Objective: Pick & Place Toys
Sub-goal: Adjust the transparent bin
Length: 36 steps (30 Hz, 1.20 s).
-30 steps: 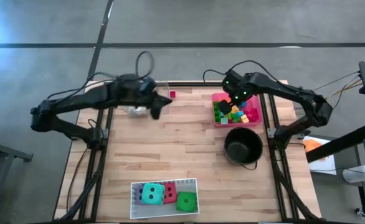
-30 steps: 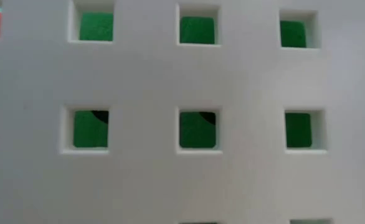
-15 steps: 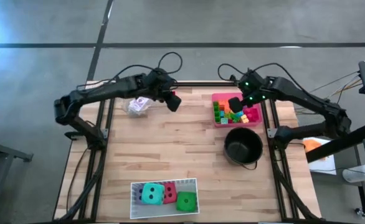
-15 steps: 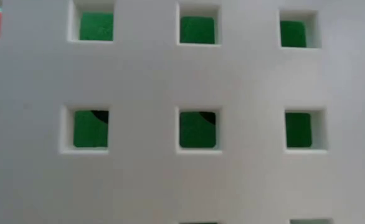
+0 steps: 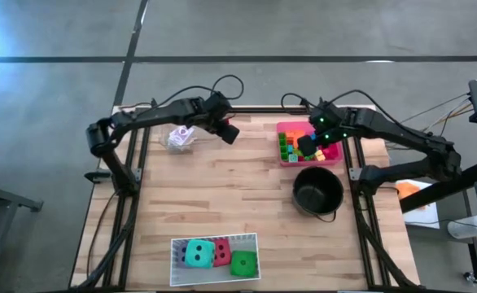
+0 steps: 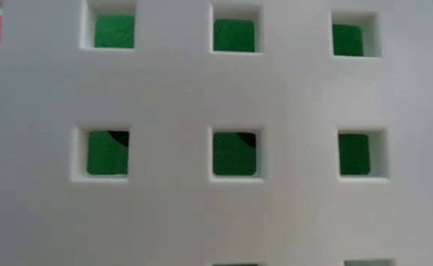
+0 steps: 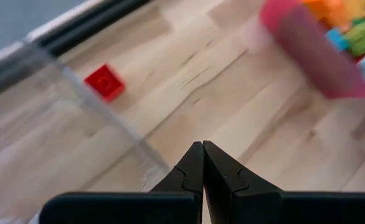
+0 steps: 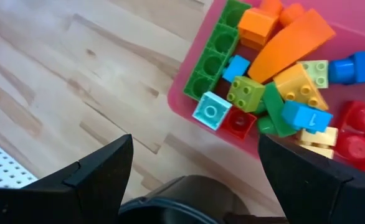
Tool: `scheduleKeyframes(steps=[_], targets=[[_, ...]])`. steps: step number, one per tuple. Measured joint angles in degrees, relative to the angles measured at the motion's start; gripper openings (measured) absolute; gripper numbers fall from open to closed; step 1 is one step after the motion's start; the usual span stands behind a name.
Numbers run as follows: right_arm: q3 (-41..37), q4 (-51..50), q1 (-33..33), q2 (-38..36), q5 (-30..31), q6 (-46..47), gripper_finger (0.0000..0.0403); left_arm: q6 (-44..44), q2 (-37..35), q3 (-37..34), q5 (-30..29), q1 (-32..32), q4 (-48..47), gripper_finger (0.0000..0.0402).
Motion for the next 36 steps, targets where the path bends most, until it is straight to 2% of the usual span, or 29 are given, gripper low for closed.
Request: scheduleKeyframes(steps=[5,14,21,28,33,36], targets=[[0.2,1.3,0.9,0.0,-0.1,0.4,0.0338,-0.4,1.6,0.0,-0.8,0.8,-4.5,0.0008],[0.3,3.7,1.0,0.0,-0.7,0.2,0.0338,-1.1,2.8,0.0,-4.2,0.8,-6.3,0.0008],[0.3,3.7,1.0,0.0,-0.7,-0.1,0.0338,-3.4,2.6,0.0,-6.4,1.5,-13.8,0.0007],[0.3,3.7,1.0,0.0,-0.7,-0.7,0.0338,-4.3,-1.2,0.0,-8.9,1.0,-10.6,0.0007],[0.3,3.8,1.0,0.0,-0.7,-0.7,0.0338,-3.8,-1.6,0.0,-2.1,1.0,-5.0,0.0007],[0.3,3.9,1.0,0.0,-0.7,-0.7,0.0338,-3.5,0.1,0.0,-1.0,0.3,-4.1,0.0007]])
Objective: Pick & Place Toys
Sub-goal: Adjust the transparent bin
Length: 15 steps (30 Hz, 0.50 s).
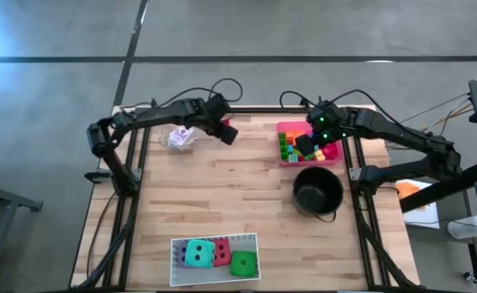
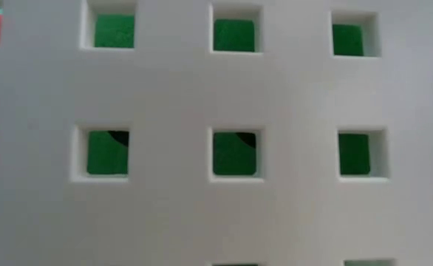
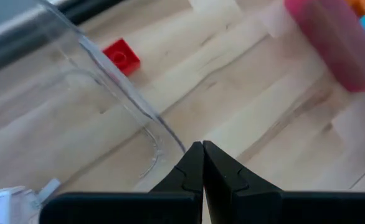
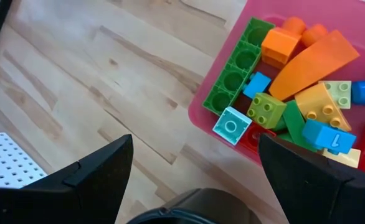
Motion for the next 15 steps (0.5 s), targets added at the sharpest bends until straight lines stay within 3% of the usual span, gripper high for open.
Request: scheduleKeyframes(steps=[15], targets=[[0.0,0.5,0.0,0.0,-0.1,0.3,0.0338,1.8,3.2,0.0,-2.3,-0.7,0.0,0.0007]])
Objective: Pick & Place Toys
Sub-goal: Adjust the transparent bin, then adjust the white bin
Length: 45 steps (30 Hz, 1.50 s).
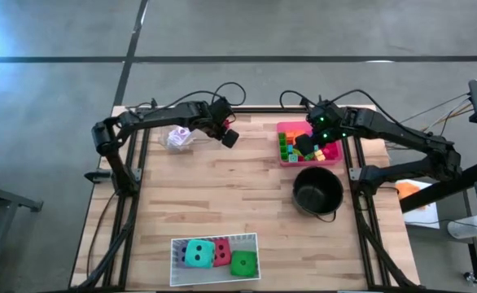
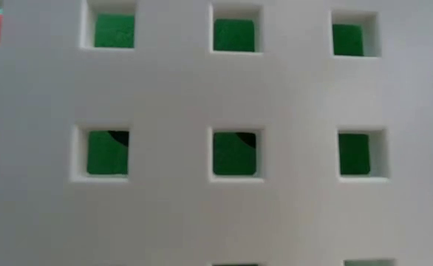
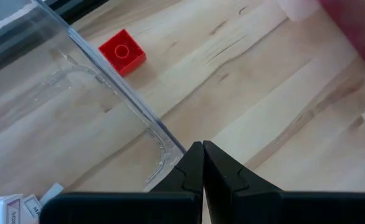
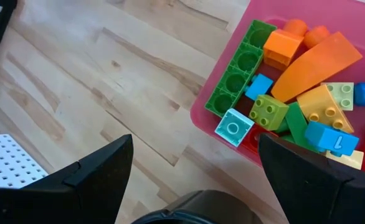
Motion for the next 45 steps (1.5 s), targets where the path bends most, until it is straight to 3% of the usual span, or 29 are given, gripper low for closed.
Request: scheduleKeyframes(steps=[18,32,37,42,45], targets=[[0.0,2.7,0.0,0.0,-2.1,-1.9,0.0338,-4.1,0.1,-0.4,-2.8,1.1,-9.8,0.0007],[0.1,10.3,0.0,2.9,-4.2,-3.7,0.0338,-3.3,-4.0,-0.3,-1.9,0.1,-10.3,0.0008],[4.8,11.3,0.0,9.5,-5.5,-6.8,0.0338,-3.2,-9.0,-0.1,-0.4,-2.0,-10.2,0.0008],[15.1,12.4,-1.3,20.7,-6.1,-12.5,0.0338,-4.8,-16.5,-0.4,-0.1,-5.4,-11.8,0.0008],[22.2,13.0,-2.7,28.1,-9.8,-14.9,0.0338,-5.6,-20.7,-0.5,0.1,-8.2,-13.5,0.0008]])
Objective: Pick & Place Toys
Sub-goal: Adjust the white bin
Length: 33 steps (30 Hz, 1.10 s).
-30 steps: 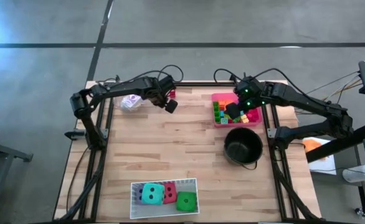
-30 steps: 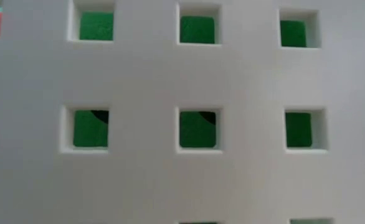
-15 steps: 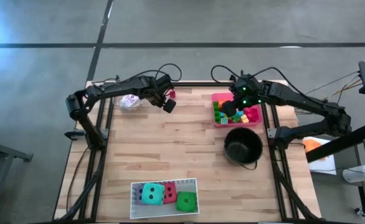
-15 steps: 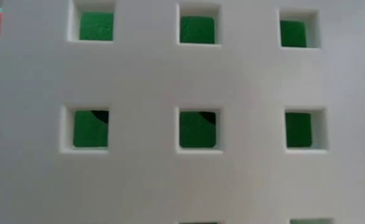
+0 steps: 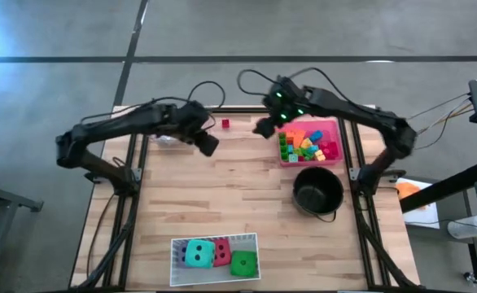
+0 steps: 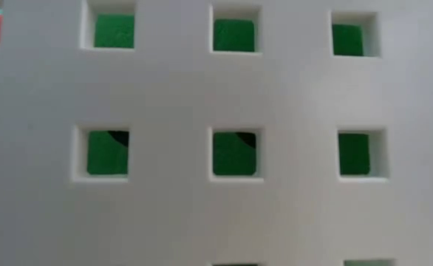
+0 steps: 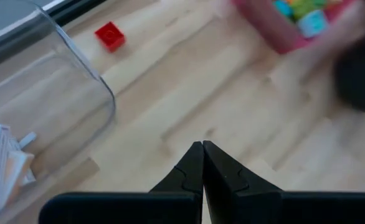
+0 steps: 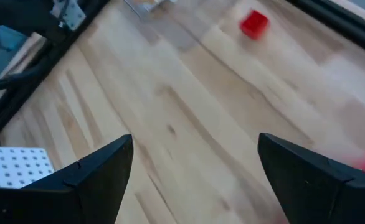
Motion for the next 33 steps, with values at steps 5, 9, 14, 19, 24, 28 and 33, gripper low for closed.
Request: scheduleKeyframes(steps=[5,9,14,19,24,28,33], targets=[[11.4,-0.4,-1.2,10.8,-3.2,-1.9,0.0338,-2.7,-8.4,-2.9,-0.4,-4.8,-0.1,0.0008],[20.1,-0.7,-1.3,18.7,-3.5,-2.0,0.0338,-6.0,-14.5,-6.4,-0.7,-7.8,0.3,0.0008],[31.2,-1.2,-0.6,27.3,-4.4,0.7,0.0338,-9.1,-20.0,-10.3,-1.1,-10.2,0.7,0.0008],[42.7,-3.5,-0.5,35.3,-6.7,5.7,0.0338,-11.1,-23.3,-12.7,-1.1,-11.1,0.7,0.0008],[51.2,-11.6,-1.8,42.2,-6.0,11.5,0.0338,-11.1,-24.6,-13.1,-1.1,-11.1,0.9,0.0008],[49.2,-11.5,-2.1,42.3,-5.9,15.0,0.0338,-11.1,-25.1,-13.1,-1.7,-11.1,1.2,0.0008],[49.1,-11.9,-1.9,40.4,-6.0,12.1,0.0338,-10.4,-25.3,-13.1,-1.8,-11.1,1.1,0.0008]])
